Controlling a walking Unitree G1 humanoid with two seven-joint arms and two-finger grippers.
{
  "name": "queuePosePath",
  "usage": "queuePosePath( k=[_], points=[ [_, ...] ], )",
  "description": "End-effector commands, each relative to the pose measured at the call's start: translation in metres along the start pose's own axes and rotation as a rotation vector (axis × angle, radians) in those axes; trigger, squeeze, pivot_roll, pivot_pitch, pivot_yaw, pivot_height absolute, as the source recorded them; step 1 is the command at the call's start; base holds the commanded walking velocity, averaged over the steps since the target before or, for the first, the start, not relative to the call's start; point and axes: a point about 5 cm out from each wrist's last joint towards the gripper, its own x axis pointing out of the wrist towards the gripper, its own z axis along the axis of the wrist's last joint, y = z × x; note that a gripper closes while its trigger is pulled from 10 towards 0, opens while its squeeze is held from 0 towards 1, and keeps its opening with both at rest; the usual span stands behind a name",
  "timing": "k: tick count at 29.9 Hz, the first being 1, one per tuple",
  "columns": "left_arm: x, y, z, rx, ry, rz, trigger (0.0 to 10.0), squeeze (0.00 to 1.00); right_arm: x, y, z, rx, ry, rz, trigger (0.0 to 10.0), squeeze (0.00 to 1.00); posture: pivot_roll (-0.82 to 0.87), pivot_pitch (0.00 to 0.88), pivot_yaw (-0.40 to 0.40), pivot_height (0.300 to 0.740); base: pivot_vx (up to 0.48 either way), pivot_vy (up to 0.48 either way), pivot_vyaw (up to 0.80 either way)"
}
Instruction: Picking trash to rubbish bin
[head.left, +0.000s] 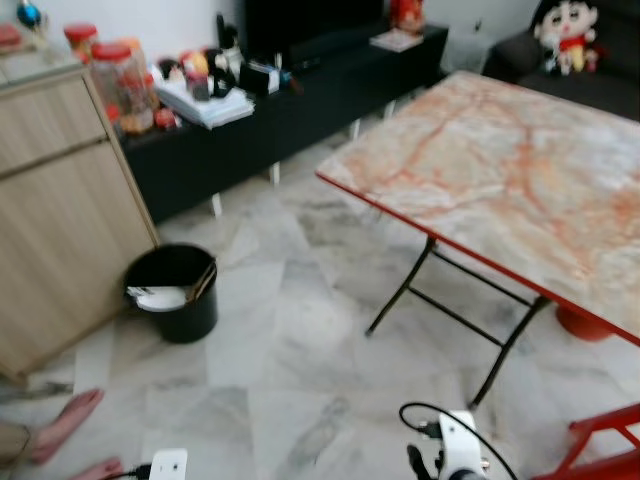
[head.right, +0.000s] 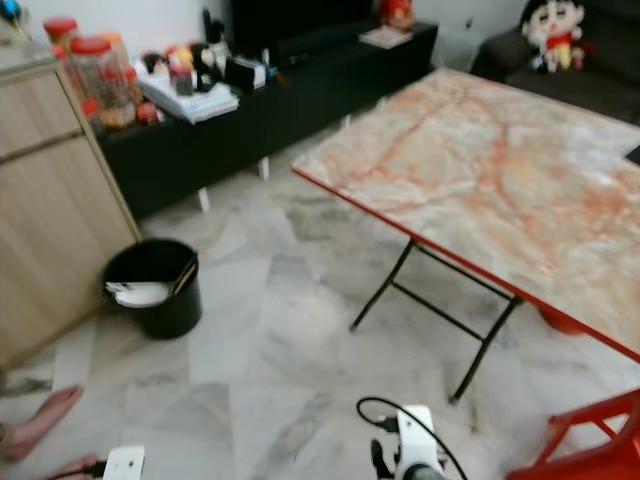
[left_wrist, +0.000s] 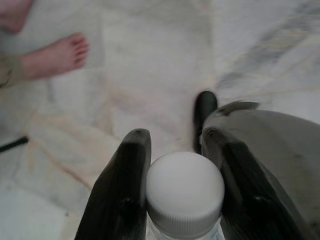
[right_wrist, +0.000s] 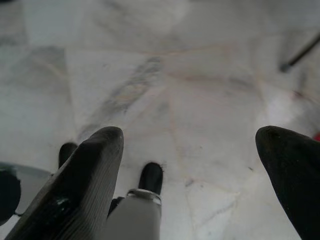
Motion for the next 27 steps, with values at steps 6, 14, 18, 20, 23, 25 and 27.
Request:
queuePosePath(
  k=[6,14,18,20,23,25,27],
  points=[
    [-0.0004,-0.0029,-0.0033,0.008,0.014,-0.010,10.0,0.00,-0.0012,-0.0078,-0.0008,0.020,0.000,-0.031,10.0,0.00,0.01,0.082,-0.044,0.740,0.304,0.000,0.45],
    [-0.0003,-0.0035,-0.0026,0.012,0.012,-0.011,10.0,0.00,-0.0010,-0.0073,-0.0001,-0.002,0.000,-0.025,10.0,0.00,0.01,0.078,-0.045,0.740,0.303,0.000,0.00],
    [-0.0003,-0.0037,-0.0023,0.014,0.011,-0.012,10.0,0.00,-0.0009,-0.0069,0.0003,-0.007,-0.002,-0.025,10.0,0.00,0.01,0.078,-0.045,0.740,0.306,0.000,0.80],
    [-0.0003,-0.0040,-0.0023,0.014,0.010,-0.013,10.0,0.00,-0.0009,-0.0067,0.0000,-0.007,0.000,-0.024,10.0,0.00,0.01,0.078,-0.045,0.740,0.304,0.000,0.80],
    [-0.0003,-0.0040,-0.0027,0.014,0.012,-0.013,10.0,0.00,-0.0009,-0.0066,-0.0003,0.010,0.000,-0.027,10.0,0.00,0.01,0.078,-0.045,0.740,0.304,0.000,0.27],
    [-0.0004,-0.0043,-0.0029,0.014,0.012,-0.013,10.0,0.00,-0.0009,-0.0070,0.0000,0.010,-0.002,-0.026,10.0,0.00,0.01,0.079,-0.051,0.740,0.304,0.000,0.00],
    [-0.0007,-0.0044,-0.0046,0.014,0.017,-0.013,10.0,0.00,-0.0009,-0.0075,0.0003,0.001,0.000,-0.025,10.0,0.00,0.01,0.078,-0.052,0.740,0.304,0.000,0.00]
  ],
)
